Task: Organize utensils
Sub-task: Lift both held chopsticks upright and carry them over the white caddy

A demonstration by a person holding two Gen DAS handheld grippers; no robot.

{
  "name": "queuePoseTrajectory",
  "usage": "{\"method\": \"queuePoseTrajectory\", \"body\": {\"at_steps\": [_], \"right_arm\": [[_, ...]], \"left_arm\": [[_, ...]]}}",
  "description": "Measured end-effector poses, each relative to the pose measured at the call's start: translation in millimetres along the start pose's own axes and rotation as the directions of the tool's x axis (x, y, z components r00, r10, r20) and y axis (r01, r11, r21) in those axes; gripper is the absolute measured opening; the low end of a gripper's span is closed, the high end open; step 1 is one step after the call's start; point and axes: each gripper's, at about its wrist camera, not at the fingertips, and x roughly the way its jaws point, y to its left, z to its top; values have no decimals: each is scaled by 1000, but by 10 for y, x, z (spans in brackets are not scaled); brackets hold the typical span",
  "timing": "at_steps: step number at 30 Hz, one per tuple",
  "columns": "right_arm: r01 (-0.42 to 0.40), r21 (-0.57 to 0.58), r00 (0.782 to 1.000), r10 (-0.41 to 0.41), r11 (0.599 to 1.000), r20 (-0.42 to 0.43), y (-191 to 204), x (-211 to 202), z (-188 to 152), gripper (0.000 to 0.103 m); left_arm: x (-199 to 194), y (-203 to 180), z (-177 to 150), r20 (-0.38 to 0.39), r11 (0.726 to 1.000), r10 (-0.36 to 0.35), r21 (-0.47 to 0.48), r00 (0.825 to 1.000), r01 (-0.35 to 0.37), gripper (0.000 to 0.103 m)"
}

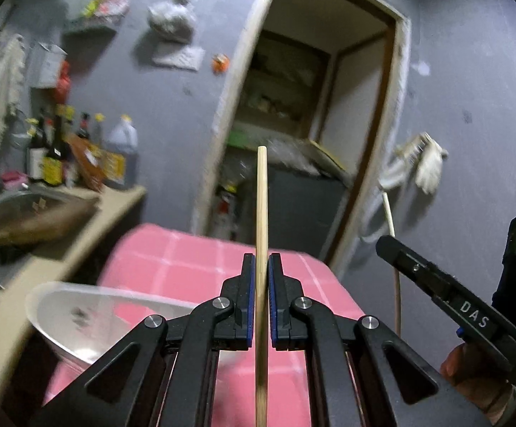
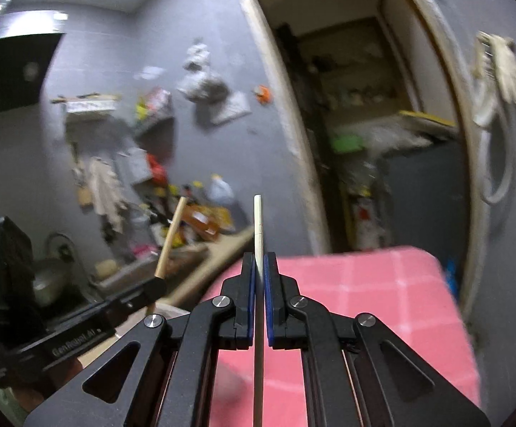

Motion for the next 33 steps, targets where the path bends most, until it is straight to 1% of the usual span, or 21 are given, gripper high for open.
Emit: {"method": "queuePoseTrajectory", "body": {"at_steps": [4,7,9,11,15,17,21,22,25,30,33], "right_arm": [[-89,-13,994,90,996,63,396,349,168,3],[-112,-46,983,118,993,138,635,527,234,3],[-100,-69,977,112,993,183,741,618,231,3],[-91,-77,973,105,993,206,788,674,188,3],[-62,-74,961,79,995,266,780,779,42,3],[-58,-65,959,74,996,275,735,809,-18,3],[-34,-70,957,53,997,286,671,853,-125,3],[-32,-66,956,50,997,287,651,862,-152,3],[-27,-63,957,44,998,285,610,877,-222,3],[-44,-61,957,60,997,285,550,886,-360,3],[-63,-64,959,78,996,272,550,899,-433,3]], "left_arm": [[-108,494,269,58,998,43,-42,997,-41,5],[-159,797,348,103,996,79,-58,992,-73,5],[-181,1018,431,137,993,90,-92,986,-78,5],[-227,1225,499,182,989,102,-119,978,-81,5],[-230,1464,548,249,987,105,-146,963,-70,5],[-210,1530,528,276,984,104,-165,955,-59,5],[-198,1581,490,326,981,132,-180,936,-76,5],[-185,1590,488,331,980,139,-183,934,-81,5],[-193,1576,407,351,975,175,-188,920,-114,5],[-206,1511,236,376,970,226,-176,898,-170,5],[-164,1487,124,367,968,235,-170,900,-183,5]]}}
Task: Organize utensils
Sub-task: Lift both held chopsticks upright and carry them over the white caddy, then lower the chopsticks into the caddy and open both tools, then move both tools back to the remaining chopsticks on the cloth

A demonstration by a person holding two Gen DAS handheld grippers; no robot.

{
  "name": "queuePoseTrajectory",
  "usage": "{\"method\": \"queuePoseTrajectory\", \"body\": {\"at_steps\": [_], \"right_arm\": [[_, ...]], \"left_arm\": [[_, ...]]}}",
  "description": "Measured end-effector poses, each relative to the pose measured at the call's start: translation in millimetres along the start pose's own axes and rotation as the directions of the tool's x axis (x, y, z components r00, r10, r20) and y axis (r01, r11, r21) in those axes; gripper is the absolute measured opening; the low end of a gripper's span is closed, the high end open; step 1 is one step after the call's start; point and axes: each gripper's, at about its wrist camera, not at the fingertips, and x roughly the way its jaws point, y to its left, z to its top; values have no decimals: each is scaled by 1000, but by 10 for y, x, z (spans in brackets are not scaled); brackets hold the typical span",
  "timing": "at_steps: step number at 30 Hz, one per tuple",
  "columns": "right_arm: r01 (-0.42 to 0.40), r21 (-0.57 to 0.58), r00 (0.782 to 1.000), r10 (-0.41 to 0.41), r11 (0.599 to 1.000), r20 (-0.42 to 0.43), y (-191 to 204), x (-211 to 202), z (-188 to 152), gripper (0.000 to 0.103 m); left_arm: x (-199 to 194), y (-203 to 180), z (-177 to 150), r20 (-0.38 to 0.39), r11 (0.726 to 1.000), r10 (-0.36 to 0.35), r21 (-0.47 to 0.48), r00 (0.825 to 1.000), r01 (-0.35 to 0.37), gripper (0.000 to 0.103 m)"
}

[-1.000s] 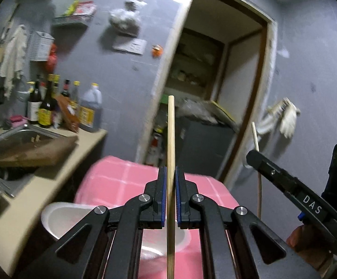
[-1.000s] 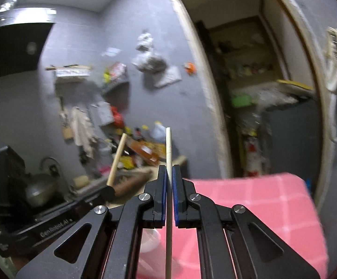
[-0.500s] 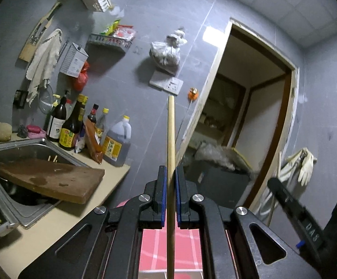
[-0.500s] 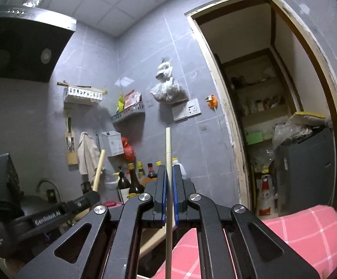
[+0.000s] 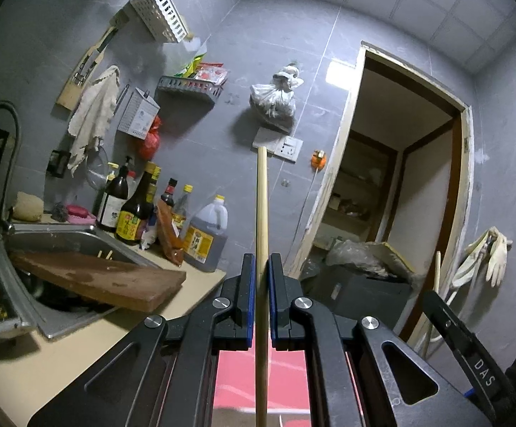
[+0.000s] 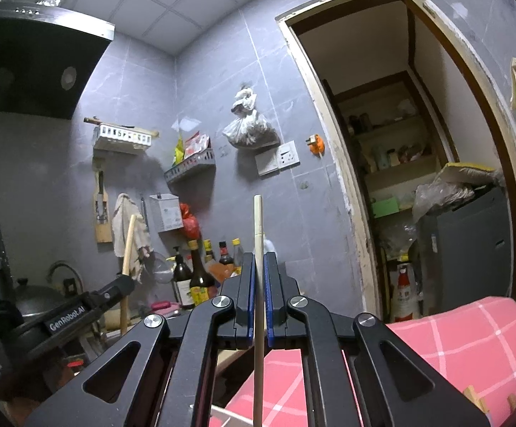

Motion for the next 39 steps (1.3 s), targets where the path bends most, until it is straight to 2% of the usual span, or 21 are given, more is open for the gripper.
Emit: {"method": "queuePoseTrajectory", "body": {"at_steps": [9,13,17,19,20,21,23,26,28,30,31,34,37,39], "right_arm": [[7,-25,998,-8,1000,-57,23,-9,-182,3],[17,-18,993,-19,1000,-116,-7,-9,-236,4],[11,-17,987,-13,1000,-158,-3,-43,-244,6],[6,-28,984,-10,1000,-176,15,-80,-239,12],[9,-36,983,-16,999,-183,24,-94,-241,21],[5,-37,982,-12,999,-188,25,-118,-238,24],[8,-42,981,-16,999,-191,21,-174,-219,24],[32,-47,979,-41,998,-201,-10,-274,-145,27],[49,-48,979,-57,998,-194,-46,-365,-73,35],[74,-55,979,-83,996,-184,-91,-466,7,60],[83,-56,980,-91,995,-178,-123,-538,63,62],[112,-77,977,-124,991,-174,-190,-712,210,68],[143,-99,970,-159,985,-183,-248,-930,340,82],[170,-137,962,-195,976,-192,-268,-1083,398,88]], "left_arm": [[-21,-75,-296,-47,999,10,54,999,-8,5],[-39,-91,-356,-115,997,-12,71,993,20,5],[-65,-68,-388,-199,997,-54,47,979,65,6],[-82,-45,-388,-237,997,-71,19,969,78,7],[-101,-40,-381,-242,997,-76,8,967,80,9],[-123,-38,-374,-245,996,-82,-2,966,84,12],[-163,-41,-354,-254,995,-99,-27,962,95,30],[-225,-69,-305,-262,995,-98,-40,960,91,34],[-253,-129,-262,-285,998,-63,-21,957,59,38],[-268,-198,-218,-309,998,-59,-14,949,57,49],[-304,-264,-190,-310,998,-53,1,949,57,55],[-371,-468,-159,-308,995,-41,69,951,65,62],[-408,-653,-184,-328,990,-32,123,944,77,77],[-451,-776,-217,-347,984,-46,147,937,103,78]]}}
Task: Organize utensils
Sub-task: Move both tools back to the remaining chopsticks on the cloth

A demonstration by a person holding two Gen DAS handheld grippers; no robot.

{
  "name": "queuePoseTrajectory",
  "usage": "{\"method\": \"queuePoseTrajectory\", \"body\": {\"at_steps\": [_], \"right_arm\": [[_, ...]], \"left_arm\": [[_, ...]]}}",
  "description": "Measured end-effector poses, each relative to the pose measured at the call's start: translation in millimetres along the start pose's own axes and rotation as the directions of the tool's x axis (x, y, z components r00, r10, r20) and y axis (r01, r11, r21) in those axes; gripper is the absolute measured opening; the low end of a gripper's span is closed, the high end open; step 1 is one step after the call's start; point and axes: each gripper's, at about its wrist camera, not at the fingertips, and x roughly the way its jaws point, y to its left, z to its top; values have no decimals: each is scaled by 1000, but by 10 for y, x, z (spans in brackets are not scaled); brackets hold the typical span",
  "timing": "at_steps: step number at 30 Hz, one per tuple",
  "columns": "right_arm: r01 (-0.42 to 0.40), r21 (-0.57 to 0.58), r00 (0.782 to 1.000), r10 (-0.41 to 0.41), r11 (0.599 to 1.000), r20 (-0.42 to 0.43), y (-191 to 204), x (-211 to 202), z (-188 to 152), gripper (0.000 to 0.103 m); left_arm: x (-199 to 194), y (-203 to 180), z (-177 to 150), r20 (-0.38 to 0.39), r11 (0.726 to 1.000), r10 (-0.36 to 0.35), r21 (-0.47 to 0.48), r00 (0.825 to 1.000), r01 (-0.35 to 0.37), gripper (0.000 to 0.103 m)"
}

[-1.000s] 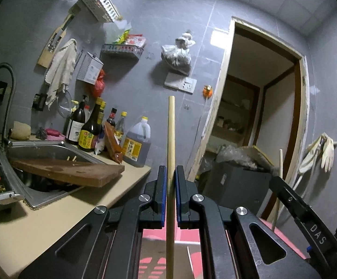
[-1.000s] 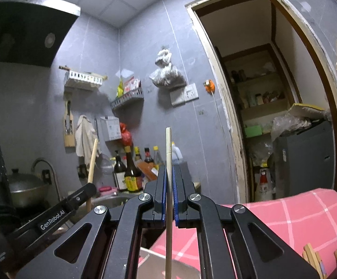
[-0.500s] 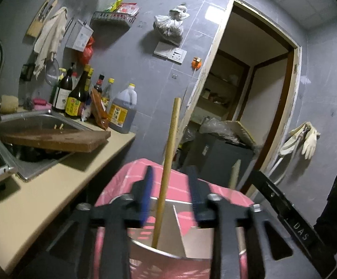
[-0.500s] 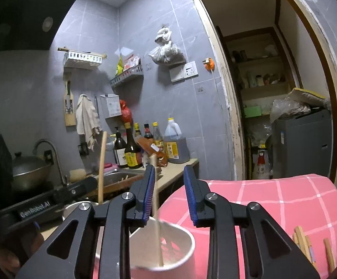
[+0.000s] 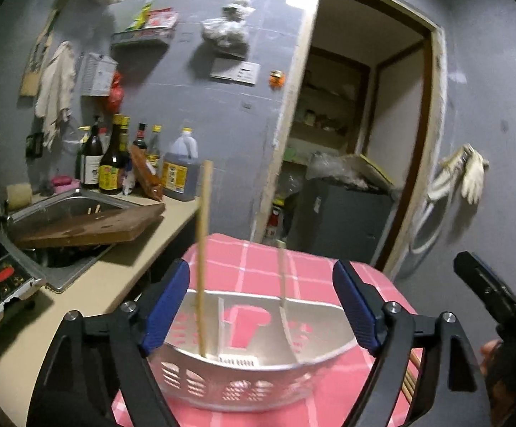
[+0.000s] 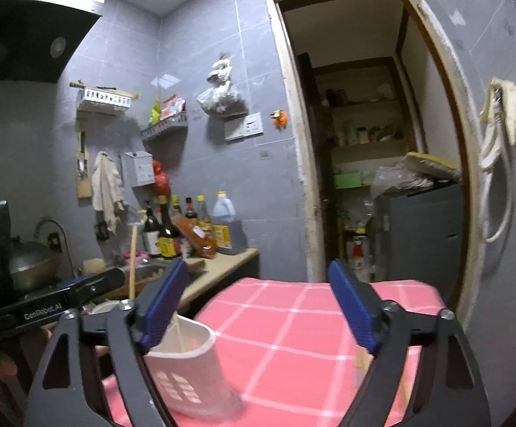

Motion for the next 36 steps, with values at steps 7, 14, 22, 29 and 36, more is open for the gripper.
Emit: {"method": "queuePoseTrajectory", "body": {"at_steps": [7,14,22,29,36], "right_arm": [[95,-56,995,-96,994,-22,-212,-470,-5,103],[171,-80,983,-176,982,-51,-428,-748,-74,103],[240,-77,964,-247,968,-102,-721,-853,-236,103],[263,-57,946,-269,963,-182,-970,-813,-446,103],[304,3,891,-283,953,-354,-1280,-625,-671,80]], "left_arm": [[-106,-341,-107,-7,996,-72,50,997,72,94],[-197,-674,-257,-7,984,-152,92,988,152,101],[-39,-1120,-542,-76,970,-186,144,980,195,101],[226,-1362,-752,-155,970,-158,161,975,183,101],[598,-1424,-917,-294,964,-170,147,941,220,100]]}}
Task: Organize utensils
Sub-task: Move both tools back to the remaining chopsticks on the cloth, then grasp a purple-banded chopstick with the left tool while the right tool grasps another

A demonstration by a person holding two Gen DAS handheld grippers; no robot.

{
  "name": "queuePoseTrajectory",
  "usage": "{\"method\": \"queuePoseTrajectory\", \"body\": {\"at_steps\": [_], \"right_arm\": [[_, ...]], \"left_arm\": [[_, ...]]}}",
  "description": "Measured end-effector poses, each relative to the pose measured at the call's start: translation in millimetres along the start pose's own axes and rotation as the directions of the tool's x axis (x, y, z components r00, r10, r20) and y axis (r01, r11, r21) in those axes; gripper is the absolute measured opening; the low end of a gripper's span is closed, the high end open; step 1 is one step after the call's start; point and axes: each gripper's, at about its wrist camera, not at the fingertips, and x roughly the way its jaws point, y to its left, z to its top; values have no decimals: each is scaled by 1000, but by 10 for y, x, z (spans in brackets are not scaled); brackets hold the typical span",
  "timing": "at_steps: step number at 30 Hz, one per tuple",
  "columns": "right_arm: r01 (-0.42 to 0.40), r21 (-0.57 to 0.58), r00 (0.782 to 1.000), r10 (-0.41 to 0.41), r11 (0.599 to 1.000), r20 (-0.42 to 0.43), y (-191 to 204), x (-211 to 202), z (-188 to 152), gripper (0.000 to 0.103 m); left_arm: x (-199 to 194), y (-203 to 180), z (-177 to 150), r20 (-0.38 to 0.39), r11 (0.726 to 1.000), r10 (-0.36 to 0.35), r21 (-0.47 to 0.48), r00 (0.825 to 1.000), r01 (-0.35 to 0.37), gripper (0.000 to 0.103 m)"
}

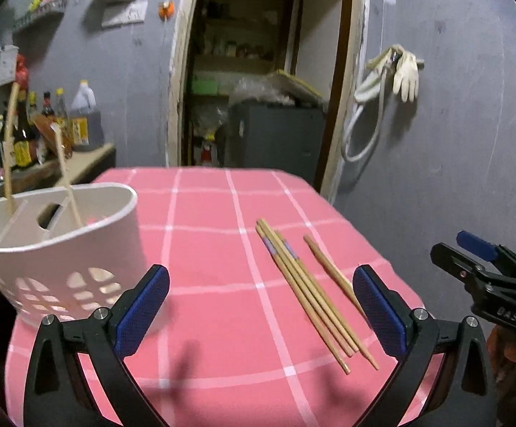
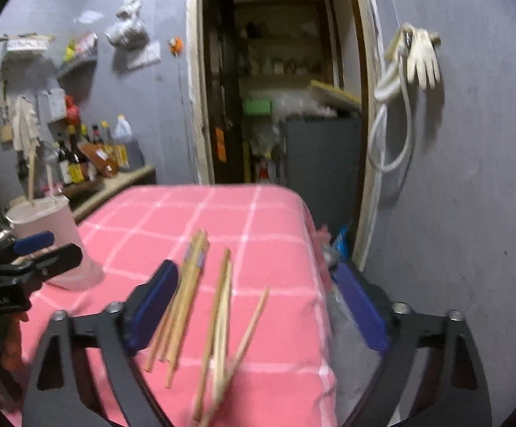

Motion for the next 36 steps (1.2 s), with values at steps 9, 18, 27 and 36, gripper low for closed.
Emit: {"method": "queuePoseTrajectory", "body": {"at_steps": [9,18,27,36], "right_arm": [[-42,21,984,45,999,-170,-44,358,-110,53],[-60,80,945,82,995,-316,-63,665,-209,25],[-56,105,927,91,993,-365,-85,778,-220,21],[-53,122,914,97,991,-394,-135,897,-219,21]], "left_arm": [[404,-65,-14,-123,998,-49,31,991,53,91],[935,-1,-4,-299,984,-176,-29,938,176,50],[1207,113,0,-374,990,-142,-66,917,127,37],[1329,58,23,-392,993,-115,-41,913,108,34]]}}
